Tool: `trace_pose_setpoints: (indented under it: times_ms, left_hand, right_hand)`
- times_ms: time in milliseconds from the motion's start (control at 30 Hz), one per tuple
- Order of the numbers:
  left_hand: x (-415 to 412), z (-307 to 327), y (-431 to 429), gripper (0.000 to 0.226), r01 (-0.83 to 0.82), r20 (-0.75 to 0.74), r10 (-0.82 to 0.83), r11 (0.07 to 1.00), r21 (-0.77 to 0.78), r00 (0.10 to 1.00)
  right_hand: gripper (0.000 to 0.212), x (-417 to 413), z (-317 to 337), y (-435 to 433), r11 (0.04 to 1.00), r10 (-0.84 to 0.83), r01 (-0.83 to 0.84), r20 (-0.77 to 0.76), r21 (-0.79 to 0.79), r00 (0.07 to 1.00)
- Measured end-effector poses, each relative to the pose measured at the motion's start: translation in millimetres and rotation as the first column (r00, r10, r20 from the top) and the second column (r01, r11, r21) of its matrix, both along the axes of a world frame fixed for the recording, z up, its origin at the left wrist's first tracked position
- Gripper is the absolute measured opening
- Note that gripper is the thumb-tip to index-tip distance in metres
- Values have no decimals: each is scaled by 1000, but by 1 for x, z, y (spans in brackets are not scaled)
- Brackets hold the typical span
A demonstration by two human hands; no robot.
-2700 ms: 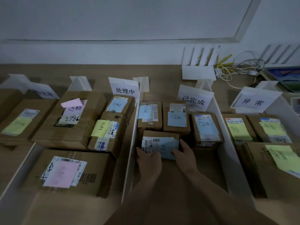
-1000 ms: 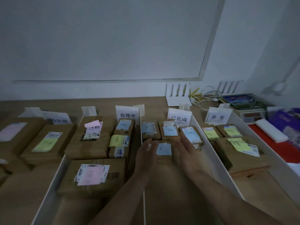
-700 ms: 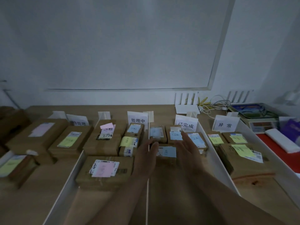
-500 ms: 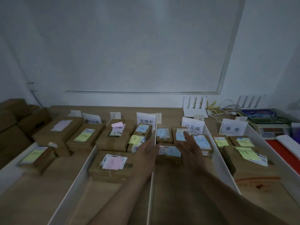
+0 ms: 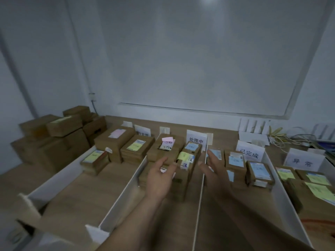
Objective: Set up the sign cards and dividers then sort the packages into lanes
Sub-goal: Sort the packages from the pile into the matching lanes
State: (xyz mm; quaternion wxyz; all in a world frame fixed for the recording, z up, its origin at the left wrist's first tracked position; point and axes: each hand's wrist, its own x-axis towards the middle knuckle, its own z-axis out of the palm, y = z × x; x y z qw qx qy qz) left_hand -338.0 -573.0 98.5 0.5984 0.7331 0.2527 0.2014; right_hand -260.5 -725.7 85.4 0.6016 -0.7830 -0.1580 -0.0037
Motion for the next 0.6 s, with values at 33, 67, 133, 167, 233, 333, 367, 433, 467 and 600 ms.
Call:
trace_pose_setpoints:
  times_ms: [33, 67, 133, 167, 233, 333, 367, 433, 467, 600]
  left_hand:
    - [-5, 1, 8, 50, -14, 3, 14, 1000, 10, 1000]
    - [-10, 2, 17, 52, -29, 7, 29, 999, 15, 1000]
    - [-19, 3, 36, 49, -34, 16, 34, 999, -2, 999]
    - [-23, 2, 47, 48, -27, 14, 27, 1000, -8, 1000]
    - [-34, 0, 70, 47, -15, 8, 15, 1000, -8, 1000]
    - [-49, 0, 110, 47, 13, 30, -12, 999, -40, 999]
    - [-55, 2, 124, 46, 19, 31, -18, 999, -42, 999]
    - [-68, 6, 156, 47, 34, 16, -33, 999, -41, 999]
    - [-75, 6, 173, 47, 32, 7, -32, 999, -24, 999]
    - [-105, 7, 244, 47, -6, -1, 6, 999, 46, 1000]
  right_hand:
    - [59, -6, 4, 10, 1000, 14, -14, 5, 1, 1000]
    - [63, -9, 4, 20, 1000, 23, -23, 16, -3, 1000]
    - [75, -18, 7, 40, 999, 38, -38, 22, 7, 999]
    - [78, -22, 5, 51, 999, 41, -41, 23, 18, 999]
    - [78, -31, 2, 73, 999, 27, -28, 48, 23, 999]
    - [79, -42, -9, 107, 1000, -3, 3, 63, -5, 998]
    - [79, -46, -13, 119, 1000, -6, 7, 59, -15, 998]
    - [74, -60, -8, 149, 999, 10, -10, 14, -33, 1000]
    - [68, -67, -5, 167, 999, 15, -15, 8, -41, 1000]
    - [57, -93, -1, 239, 999, 49, -49, 16, -13, 999]
